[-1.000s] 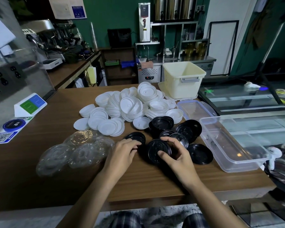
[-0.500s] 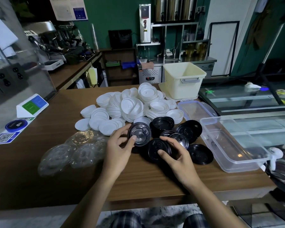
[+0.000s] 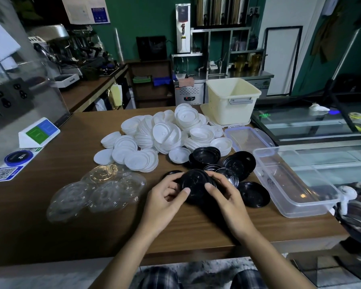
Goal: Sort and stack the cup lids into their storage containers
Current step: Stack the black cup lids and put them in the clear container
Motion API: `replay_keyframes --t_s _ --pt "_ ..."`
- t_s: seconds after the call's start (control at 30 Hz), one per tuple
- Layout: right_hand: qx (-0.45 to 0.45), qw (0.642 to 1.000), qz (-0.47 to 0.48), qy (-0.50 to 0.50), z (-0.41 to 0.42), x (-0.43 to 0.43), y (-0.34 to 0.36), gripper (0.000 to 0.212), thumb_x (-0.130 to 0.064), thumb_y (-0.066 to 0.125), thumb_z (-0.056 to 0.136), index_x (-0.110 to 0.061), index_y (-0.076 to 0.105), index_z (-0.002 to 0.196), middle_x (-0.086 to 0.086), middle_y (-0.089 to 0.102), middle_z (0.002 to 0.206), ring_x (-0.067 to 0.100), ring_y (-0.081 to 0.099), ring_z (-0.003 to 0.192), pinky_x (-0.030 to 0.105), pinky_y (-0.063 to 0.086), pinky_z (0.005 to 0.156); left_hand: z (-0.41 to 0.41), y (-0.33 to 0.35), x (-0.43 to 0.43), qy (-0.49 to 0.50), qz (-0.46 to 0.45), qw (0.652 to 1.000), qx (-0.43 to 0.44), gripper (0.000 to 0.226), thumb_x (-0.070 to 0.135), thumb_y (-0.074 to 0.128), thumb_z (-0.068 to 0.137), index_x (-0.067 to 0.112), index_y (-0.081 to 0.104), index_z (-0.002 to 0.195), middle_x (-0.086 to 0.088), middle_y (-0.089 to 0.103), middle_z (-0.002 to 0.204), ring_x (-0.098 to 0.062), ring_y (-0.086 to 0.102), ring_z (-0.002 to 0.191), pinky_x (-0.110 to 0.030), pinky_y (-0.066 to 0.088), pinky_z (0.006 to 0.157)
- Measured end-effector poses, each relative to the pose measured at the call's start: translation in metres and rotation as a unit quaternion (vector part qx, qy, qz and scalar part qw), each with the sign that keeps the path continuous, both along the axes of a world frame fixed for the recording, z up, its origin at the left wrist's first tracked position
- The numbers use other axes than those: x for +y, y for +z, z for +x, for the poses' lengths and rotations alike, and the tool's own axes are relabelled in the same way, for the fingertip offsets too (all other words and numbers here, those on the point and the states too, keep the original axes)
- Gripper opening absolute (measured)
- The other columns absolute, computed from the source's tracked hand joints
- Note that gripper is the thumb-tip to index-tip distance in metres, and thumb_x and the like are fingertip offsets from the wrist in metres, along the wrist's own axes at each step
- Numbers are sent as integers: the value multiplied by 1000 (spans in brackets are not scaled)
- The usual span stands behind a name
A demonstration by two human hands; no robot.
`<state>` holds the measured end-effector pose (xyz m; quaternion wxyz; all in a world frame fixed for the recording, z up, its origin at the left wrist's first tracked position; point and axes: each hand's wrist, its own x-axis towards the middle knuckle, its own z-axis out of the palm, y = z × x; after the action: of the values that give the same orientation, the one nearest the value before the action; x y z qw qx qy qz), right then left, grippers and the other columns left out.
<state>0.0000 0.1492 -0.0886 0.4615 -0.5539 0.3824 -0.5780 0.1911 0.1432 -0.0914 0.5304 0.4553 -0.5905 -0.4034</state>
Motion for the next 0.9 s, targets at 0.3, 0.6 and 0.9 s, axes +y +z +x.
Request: replay_keyframes --t_s 0.3,0.6,0.9 --pt "55 998 -16 -13 -3 -1 -3 34 -4 73 97 -17 71 128 -5 74 128 12 64 127 19 45 109 -2 -9 3 27 -52 997 -51 30 42 77 83 28 71 109 5 73 96 -16 71 90 -33 59 75" --pt "54 997 16 53 -4 1 -1 43 -20 69 93 -18 67 136 -4 72 134 11 62 131 22 44 113 -2 -6 3 9 -28 1000 -8 32 43 77 87 33 68 116 3 74 114 -18 73 106 -31 57 93" --pt "89 991 49 91 -3 2 -2 53 -34 60 100 -34 53 153 -6 57 152 5 49 145 29 32 123 -5 -4 7 28 -42 999 -11 30 16 84 87 27 72 113 6 75 105 -15 74 92 -25 58 81"
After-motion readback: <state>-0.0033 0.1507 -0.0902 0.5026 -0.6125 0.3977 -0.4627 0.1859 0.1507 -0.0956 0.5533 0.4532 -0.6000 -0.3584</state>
